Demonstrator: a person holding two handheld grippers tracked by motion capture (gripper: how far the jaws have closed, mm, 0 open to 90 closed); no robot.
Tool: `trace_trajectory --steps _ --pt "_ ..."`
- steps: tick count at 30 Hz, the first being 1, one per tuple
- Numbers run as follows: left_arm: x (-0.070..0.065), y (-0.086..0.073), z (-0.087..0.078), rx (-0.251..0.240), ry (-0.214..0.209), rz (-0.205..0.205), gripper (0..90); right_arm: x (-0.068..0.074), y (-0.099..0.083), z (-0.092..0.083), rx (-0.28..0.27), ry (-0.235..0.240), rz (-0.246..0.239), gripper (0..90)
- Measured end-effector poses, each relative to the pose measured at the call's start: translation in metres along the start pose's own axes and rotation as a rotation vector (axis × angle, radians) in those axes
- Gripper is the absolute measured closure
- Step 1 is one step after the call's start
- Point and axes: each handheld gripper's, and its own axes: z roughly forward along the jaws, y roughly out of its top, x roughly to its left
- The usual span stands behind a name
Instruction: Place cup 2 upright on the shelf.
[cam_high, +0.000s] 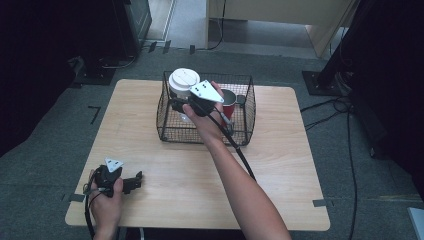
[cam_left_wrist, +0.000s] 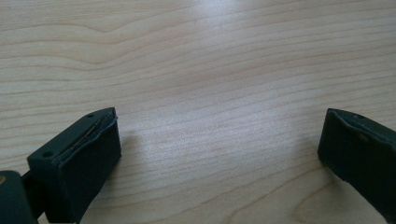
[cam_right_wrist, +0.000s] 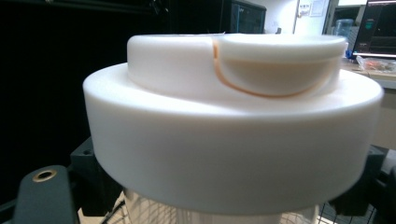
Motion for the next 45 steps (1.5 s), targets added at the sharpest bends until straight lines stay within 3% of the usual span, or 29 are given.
trace_trajectory --steps 8,13,20,23,26,32,45 --pt "0.000 0.000 0.000 -0.002 -0.001 -0.001 0.0 -0.011 -0.014 0.020 0.054 -0.016 0.018 15.8" --pt "0.000 0.000 0.000 -0.003 -0.001 -0.002 0.0 -0.015 -0.017 0.032 0.088 -0.013 -0.004 15.8" --pt "0.000 0.000 0.000 -0.002 -0.002 -0.001 0.0 -0.018 -0.026 0.046 0.102 -0.011 0.012 15.8" --pt "0.000 0.000 0.000 -0.002 -0.002 -0.001 0.0 -0.022 -0.032 0.051 0.082 -0.031 0.038 15.8" --pt "0.000 0.000 0.000 -0.003 -0.002 -0.001 0.0 -0.026 -0.036 0.055 0.086 -0.017 0.063 15.8" --pt "0.000 0.000 0.000 -0.001 -0.002 0.001 0.0 -0.027 -0.045 0.060 0.138 -0.012 0.043 15.8" --pt "0.000 0.000 0.000 0.000 -0.002 0.003 0.0 -0.033 -0.059 0.069 0.195 -0.017 0.022 15.8"
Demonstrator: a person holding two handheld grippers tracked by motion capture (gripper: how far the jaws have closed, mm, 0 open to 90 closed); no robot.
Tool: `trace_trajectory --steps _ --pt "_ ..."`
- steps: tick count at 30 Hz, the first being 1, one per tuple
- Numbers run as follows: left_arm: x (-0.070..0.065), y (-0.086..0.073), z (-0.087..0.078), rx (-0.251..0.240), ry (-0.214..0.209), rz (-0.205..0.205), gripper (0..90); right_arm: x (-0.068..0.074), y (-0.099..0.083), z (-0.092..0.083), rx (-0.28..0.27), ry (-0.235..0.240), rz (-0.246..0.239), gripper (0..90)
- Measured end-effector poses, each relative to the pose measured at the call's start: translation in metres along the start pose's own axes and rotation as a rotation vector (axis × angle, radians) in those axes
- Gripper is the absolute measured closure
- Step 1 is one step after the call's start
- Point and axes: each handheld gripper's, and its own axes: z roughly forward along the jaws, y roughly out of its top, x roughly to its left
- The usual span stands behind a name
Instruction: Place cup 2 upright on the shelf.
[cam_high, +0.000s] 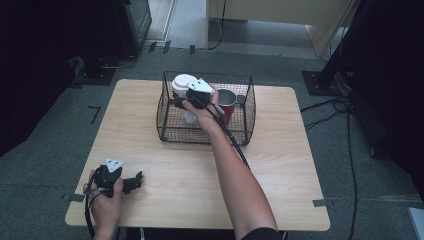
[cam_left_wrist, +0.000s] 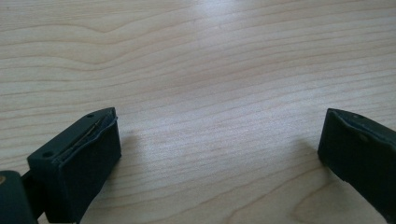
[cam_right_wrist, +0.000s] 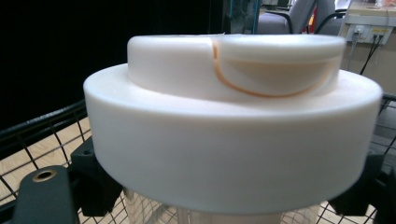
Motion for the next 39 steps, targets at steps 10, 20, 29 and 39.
trace_trajectory --steps 10,20,29,39 --pt "0.000 0.000 0.000 0.000 0.000 0.000 0.0 0.005 -0.005 0.005 0.018 0.041 -0.005 15.8" --pt "0.000 0.000 0.000 -0.002 0.000 -0.002 0.0 0.005 -0.008 0.006 0.029 0.053 -0.013 15.7" --pt "0.000 0.000 0.000 -0.002 0.000 -0.002 0.0 0.008 -0.004 0.000 0.080 0.023 -0.018 15.2" --pt "0.000 0.000 0.000 -0.001 0.000 -0.002 0.0 0.014 -0.004 -0.004 0.114 -0.008 -0.062 5.2"
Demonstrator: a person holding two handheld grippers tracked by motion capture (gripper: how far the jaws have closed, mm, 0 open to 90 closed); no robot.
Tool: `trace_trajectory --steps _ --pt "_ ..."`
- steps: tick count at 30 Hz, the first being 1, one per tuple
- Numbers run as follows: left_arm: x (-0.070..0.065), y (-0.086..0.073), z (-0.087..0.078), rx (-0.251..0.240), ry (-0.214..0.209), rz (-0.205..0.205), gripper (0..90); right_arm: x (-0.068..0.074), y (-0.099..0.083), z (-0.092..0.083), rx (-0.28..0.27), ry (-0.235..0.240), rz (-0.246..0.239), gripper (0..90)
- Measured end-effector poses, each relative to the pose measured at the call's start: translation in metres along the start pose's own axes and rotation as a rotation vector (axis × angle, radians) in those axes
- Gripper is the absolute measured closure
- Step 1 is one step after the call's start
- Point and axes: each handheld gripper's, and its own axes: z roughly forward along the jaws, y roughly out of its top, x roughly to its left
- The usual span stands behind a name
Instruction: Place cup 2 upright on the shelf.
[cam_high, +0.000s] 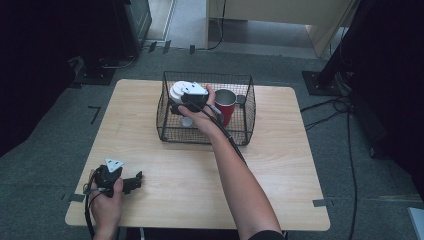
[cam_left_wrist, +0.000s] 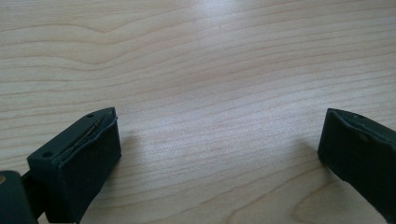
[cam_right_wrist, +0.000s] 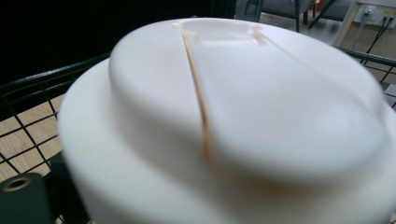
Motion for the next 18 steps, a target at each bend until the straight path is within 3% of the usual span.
trace_trajectory --steps 7,18 --pt "0.0000 0.0000 0.0000 0.000 0.000 0.000 0.0 0.0001 0.0005 -0.0021 -0.011 0.011 -0.021 2.6" --pt "0.0000 0.0000 -0.0001 0.000 0.000 0.000 0.0 0.0012 0.0016 -0.0090 -0.076 -0.014 -0.048 3.1"
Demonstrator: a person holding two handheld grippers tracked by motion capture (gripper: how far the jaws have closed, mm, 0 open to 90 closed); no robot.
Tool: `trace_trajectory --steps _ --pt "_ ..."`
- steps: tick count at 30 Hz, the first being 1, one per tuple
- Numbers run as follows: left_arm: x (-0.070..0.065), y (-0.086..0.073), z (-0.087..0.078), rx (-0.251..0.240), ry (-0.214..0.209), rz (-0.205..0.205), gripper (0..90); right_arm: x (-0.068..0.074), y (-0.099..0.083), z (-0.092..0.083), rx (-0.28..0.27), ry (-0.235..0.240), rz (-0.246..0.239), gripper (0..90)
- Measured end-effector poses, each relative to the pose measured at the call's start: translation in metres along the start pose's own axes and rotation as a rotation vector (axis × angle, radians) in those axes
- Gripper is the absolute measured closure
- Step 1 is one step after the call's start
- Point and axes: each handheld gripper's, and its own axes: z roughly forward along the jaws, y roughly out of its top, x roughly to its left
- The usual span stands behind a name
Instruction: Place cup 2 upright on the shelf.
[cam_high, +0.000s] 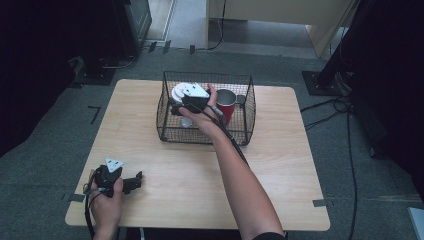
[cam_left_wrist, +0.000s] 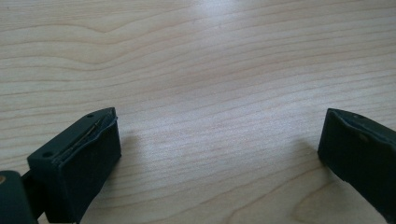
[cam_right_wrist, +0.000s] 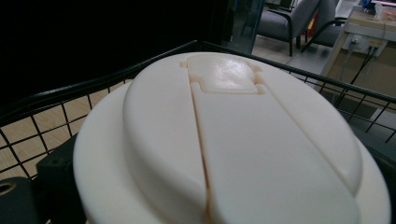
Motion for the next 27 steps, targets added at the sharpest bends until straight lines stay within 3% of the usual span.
trace_trajectory --steps 15,27 --pt "0.000 0.000 0.000 -0.001 0.000 0.000 0.0 -0.001 0.006 -0.006 -0.038 0.021 -0.036 4.2" --pt "0.000 0.000 0.000 -0.001 0.000 0.000 0.0 -0.002 0.012 -0.015 -0.050 0.061 -0.031 5.1"
